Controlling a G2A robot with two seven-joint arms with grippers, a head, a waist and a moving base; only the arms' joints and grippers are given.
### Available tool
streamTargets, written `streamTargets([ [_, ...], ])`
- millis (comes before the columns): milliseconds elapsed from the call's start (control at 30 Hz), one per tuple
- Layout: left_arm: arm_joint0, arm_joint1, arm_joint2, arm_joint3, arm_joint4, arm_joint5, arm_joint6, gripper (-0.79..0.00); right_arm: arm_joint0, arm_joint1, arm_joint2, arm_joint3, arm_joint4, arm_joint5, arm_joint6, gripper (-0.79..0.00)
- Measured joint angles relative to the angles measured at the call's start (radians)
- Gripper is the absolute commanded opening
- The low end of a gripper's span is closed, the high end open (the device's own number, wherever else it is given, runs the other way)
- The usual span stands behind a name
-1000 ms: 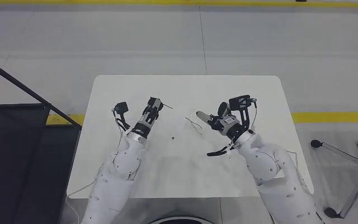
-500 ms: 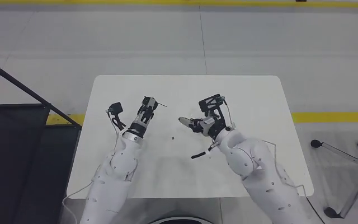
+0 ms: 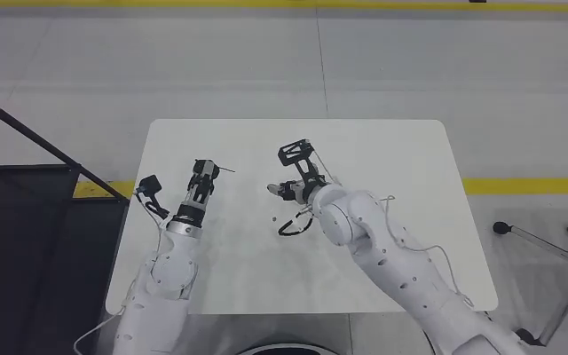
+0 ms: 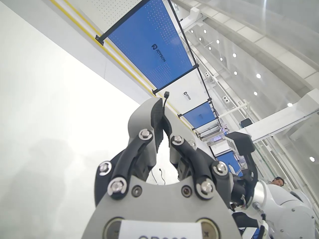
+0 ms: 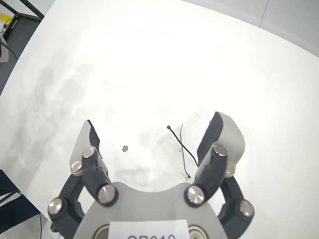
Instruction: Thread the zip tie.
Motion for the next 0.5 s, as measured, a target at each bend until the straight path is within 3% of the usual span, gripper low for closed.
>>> streamTargets([
  [267,0.000,0.000,0.000,0.000,0.000,0.000,0.000,-0.785,-0.001,-0.005,-0.022,0.006,-0.054,0.029,0.018,0.000],
  [400,0.000,0.000,0.000,0.000,0.000,0.000,0.000,-0.785,0.051,-0.034,-0.083,0.010,-0.141,0.148,0.127,-0.003],
  [500,0.000,0.000,0.000,0.000,0.000,0.000,0.000,-0.785,0.115,-0.063,-0.133,0.039,-0.183,0.206,0.230,-0.068],
])
